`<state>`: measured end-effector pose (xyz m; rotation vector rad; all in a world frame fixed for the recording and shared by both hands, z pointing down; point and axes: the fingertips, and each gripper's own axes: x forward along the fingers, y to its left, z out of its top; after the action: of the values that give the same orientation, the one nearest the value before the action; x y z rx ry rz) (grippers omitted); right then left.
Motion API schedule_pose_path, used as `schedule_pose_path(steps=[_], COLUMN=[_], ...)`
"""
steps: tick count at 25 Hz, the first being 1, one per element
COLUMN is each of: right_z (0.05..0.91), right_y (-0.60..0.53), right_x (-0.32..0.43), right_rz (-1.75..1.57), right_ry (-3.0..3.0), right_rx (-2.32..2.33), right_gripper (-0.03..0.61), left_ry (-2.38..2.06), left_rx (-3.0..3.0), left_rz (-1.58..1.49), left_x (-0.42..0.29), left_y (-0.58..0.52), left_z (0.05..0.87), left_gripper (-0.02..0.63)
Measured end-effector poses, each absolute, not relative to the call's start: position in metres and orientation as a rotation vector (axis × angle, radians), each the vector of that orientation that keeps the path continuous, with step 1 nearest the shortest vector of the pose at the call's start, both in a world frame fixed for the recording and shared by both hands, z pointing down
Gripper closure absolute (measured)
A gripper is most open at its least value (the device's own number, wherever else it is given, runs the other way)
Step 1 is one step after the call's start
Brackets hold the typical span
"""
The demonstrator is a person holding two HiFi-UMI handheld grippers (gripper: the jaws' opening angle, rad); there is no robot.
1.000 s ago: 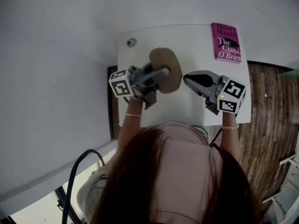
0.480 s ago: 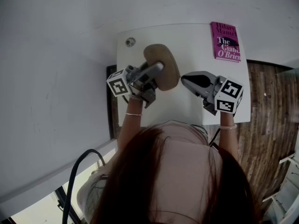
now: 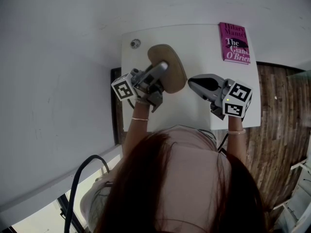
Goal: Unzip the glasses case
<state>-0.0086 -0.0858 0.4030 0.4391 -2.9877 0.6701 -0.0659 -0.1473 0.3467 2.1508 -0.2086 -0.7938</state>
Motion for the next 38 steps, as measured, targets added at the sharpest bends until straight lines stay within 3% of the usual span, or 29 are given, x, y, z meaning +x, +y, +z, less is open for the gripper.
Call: schedule_pose_path(steps=[38], right_z=[0.414], right_y=[-0.097], right_x=[-0.014], right_rz=[0.772], right_ry=[-3.006], right_rx=[0.576], right_gripper=[0.571], left_ry=[-0.483], left_rx=[1.838], left_rz=[-1.013], left_x=[-0.098], left_y=[-0.181], left_z=[0.372], left_gripper=[0.321])
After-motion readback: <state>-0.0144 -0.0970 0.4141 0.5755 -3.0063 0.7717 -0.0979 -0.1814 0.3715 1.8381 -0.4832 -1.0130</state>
